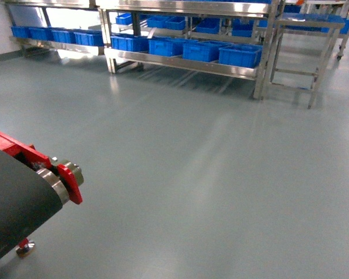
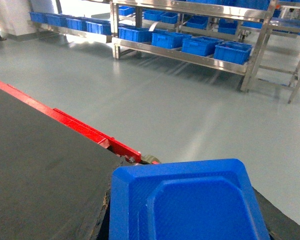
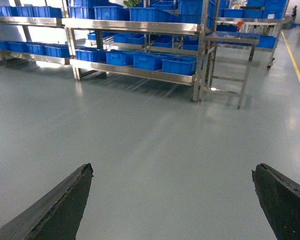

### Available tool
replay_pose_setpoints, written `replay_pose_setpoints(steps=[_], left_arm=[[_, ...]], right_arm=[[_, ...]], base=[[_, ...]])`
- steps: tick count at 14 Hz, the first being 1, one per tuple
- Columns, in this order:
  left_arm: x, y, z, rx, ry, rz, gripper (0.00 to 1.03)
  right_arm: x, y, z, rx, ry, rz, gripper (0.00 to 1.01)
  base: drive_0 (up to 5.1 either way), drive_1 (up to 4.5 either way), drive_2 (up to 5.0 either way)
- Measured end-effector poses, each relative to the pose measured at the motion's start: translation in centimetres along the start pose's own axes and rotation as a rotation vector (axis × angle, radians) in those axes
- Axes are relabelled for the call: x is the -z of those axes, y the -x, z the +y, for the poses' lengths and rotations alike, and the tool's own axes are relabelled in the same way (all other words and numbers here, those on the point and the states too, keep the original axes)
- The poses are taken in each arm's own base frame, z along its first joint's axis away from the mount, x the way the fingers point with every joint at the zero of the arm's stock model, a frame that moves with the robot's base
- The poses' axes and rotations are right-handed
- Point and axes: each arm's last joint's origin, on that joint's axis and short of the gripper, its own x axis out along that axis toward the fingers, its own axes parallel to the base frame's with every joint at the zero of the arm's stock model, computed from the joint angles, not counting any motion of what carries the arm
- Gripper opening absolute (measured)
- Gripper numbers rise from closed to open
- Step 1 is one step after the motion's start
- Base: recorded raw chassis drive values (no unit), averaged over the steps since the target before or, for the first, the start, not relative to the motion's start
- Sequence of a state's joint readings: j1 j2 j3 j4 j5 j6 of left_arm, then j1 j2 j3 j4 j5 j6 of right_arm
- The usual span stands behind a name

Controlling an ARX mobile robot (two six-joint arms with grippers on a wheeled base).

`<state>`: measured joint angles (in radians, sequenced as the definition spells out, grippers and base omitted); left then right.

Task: Pick blue part to blue bin on bottom shelf

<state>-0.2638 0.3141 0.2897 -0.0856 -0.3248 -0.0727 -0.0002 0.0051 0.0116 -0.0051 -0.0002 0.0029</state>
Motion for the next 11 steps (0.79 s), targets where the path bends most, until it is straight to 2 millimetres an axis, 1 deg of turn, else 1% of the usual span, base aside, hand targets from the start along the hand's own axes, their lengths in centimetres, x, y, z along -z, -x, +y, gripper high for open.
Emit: replay_pose_setpoints(steps=[11], left_arm=[[0.00,0.00,0.00,0.000,0.000,0.000,0.44]], right_arm=[[0.00,0.00,0.00,0.000,0.000,0.000,0.98]], base=[[-1.6,-1.56,-1.6]])
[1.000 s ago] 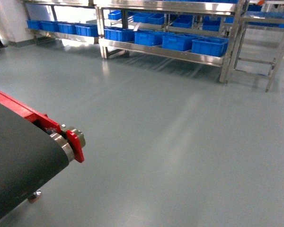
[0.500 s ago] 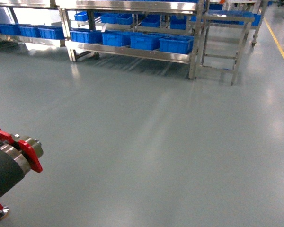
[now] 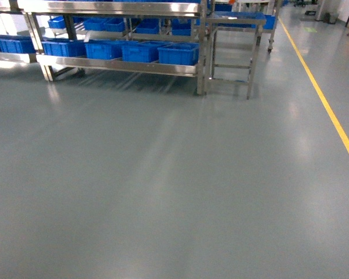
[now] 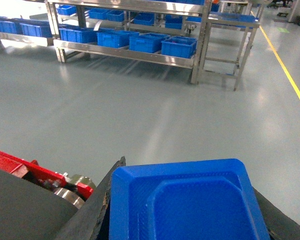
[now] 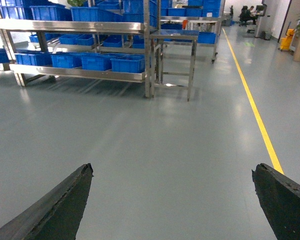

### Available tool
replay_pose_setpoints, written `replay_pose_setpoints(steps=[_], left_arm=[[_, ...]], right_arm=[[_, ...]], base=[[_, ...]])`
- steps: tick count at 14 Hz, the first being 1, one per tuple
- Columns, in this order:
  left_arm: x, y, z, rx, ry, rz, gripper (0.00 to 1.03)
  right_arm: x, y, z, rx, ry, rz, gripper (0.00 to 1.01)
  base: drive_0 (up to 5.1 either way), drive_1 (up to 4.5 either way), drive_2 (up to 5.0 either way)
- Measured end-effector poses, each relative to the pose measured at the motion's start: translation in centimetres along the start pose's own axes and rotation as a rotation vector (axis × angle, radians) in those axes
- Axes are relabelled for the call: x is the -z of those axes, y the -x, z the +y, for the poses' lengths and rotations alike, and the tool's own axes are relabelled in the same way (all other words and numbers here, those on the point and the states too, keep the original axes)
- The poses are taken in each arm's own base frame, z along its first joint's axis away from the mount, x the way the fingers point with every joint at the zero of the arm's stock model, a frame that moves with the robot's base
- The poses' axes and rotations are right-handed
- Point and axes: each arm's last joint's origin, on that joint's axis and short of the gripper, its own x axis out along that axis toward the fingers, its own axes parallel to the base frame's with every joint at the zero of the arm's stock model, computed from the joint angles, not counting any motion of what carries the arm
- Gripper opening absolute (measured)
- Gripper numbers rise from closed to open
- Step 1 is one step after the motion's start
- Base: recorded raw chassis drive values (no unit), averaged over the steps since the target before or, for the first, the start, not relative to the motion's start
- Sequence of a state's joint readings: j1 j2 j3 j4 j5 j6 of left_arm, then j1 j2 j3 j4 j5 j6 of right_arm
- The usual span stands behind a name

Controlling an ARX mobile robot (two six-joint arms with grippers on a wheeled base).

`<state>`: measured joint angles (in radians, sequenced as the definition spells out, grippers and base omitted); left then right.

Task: Pick blue part to blue bin on bottom shelf

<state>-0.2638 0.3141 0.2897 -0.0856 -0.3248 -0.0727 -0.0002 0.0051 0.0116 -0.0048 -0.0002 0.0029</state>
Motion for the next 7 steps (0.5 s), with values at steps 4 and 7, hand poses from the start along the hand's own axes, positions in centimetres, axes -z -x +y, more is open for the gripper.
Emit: replay_pose_setpoints(steps=[4,7], left_arm=[[0.00,0.00,0.00,0.000,0.000,0.000,0.44],[0.00,0.00,0.00,0.000,0.000,0.000,0.44]], right_arm=[[0.00,0.00,0.00,0.000,0.000,0.000,0.98],[0.00,0.00,0.00,0.000,0.000,0.000,0.98]], base=[[-1.6,-1.60,-1.6],[-1.5,-1.49,-1.5]])
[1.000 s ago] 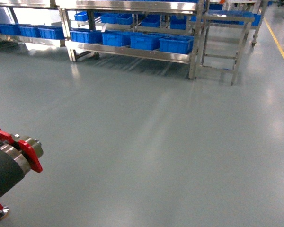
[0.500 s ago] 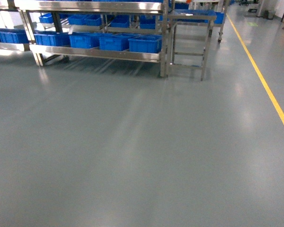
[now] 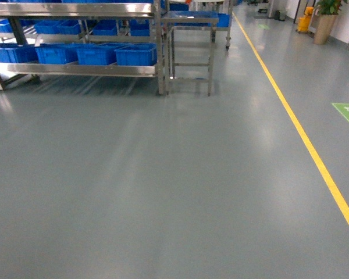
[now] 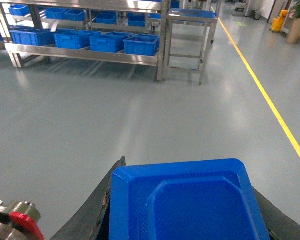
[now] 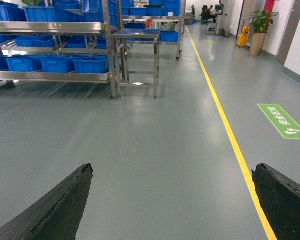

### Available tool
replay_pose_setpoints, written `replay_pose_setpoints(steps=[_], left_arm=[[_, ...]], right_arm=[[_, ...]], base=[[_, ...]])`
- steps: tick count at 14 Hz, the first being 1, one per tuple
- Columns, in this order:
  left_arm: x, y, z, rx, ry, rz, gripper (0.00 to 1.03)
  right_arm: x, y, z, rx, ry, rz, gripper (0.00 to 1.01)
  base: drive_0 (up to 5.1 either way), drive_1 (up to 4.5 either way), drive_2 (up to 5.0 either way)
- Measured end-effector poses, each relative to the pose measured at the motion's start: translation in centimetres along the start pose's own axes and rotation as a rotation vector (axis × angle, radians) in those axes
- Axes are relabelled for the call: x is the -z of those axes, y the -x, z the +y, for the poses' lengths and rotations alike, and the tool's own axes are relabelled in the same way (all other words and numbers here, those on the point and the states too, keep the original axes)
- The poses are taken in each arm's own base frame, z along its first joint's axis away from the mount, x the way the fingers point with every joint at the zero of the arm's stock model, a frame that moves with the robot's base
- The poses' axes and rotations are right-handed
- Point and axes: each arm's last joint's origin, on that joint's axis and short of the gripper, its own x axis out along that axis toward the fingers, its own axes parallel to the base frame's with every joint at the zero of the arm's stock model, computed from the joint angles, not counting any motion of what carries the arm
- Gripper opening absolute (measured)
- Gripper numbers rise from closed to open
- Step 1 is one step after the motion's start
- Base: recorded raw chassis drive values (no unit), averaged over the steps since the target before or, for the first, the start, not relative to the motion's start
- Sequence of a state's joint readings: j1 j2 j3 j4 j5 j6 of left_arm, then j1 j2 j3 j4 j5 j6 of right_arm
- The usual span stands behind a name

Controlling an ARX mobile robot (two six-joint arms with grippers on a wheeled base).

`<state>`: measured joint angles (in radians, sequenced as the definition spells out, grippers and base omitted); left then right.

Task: Pick blue part to blue bin on bottom shelf

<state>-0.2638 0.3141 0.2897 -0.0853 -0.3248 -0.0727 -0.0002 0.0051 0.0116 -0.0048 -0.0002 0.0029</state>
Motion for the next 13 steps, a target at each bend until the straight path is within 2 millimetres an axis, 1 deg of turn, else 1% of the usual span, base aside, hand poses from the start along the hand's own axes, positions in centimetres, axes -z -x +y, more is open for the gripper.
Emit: replay_pose_setpoints(steps=[2,13], left_arm=[[0.00,0.00,0.00,0.000,0.000,0.000,0.44],[0.00,0.00,-0.01,0.001,0.000,0.000,0.44]], right_arm=[[0.00,0.00,0.00,0.000,0.000,0.000,0.98],[0.03,0.00,0.00,0.000,0.000,0.003,0.98]], base=[[-1.4,-1.43,-1.4],[0.0,4.05,-4.0]])
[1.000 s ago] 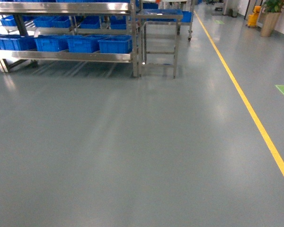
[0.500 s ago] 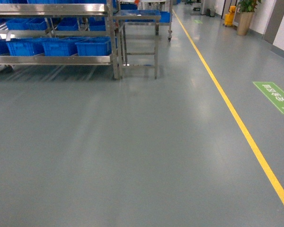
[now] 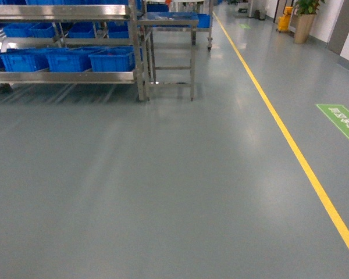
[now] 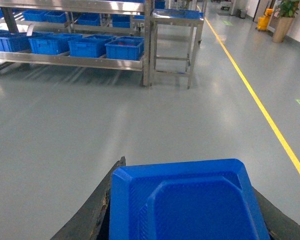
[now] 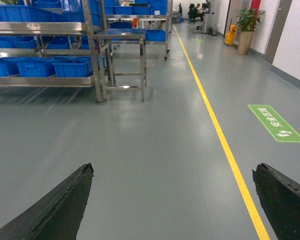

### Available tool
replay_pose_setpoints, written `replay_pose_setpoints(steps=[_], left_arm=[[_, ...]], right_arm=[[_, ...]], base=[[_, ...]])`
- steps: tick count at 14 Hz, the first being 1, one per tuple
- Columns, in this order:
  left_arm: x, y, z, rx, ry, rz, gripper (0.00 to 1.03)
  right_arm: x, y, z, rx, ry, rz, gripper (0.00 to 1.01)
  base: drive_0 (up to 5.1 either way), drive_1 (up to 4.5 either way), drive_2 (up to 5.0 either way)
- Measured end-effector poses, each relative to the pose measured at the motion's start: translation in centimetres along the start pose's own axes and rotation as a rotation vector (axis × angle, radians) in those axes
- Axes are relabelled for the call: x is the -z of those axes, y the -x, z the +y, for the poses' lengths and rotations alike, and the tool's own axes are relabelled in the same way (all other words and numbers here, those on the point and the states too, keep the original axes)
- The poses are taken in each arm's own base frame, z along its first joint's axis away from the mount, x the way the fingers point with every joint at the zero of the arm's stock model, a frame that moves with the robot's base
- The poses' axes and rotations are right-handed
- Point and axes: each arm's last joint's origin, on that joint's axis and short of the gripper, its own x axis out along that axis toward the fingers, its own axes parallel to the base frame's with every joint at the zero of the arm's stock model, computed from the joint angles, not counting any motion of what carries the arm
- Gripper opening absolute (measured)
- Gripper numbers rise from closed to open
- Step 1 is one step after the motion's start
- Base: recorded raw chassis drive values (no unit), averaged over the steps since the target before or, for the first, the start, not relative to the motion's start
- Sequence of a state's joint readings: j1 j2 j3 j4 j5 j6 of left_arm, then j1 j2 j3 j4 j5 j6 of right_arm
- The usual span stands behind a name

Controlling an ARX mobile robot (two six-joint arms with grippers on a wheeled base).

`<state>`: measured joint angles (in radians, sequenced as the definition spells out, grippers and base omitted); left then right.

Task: Pick blue part to blue bin on bottom shelf

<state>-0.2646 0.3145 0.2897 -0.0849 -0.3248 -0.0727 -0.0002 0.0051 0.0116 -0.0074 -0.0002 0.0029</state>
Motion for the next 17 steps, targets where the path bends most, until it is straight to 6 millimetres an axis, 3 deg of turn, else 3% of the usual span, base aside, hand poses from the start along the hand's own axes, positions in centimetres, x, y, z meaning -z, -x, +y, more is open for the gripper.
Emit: replay_pose_setpoints(steps=[17], left_arm=[[-0.03,0.00,0.00,0.002,0.001,-0.002,0.44]], right_arm=[[-0.05,0.00,0.00,0.000,0.000,-0.005,0.98]], base=[[0.0,4.03,-4.0]])
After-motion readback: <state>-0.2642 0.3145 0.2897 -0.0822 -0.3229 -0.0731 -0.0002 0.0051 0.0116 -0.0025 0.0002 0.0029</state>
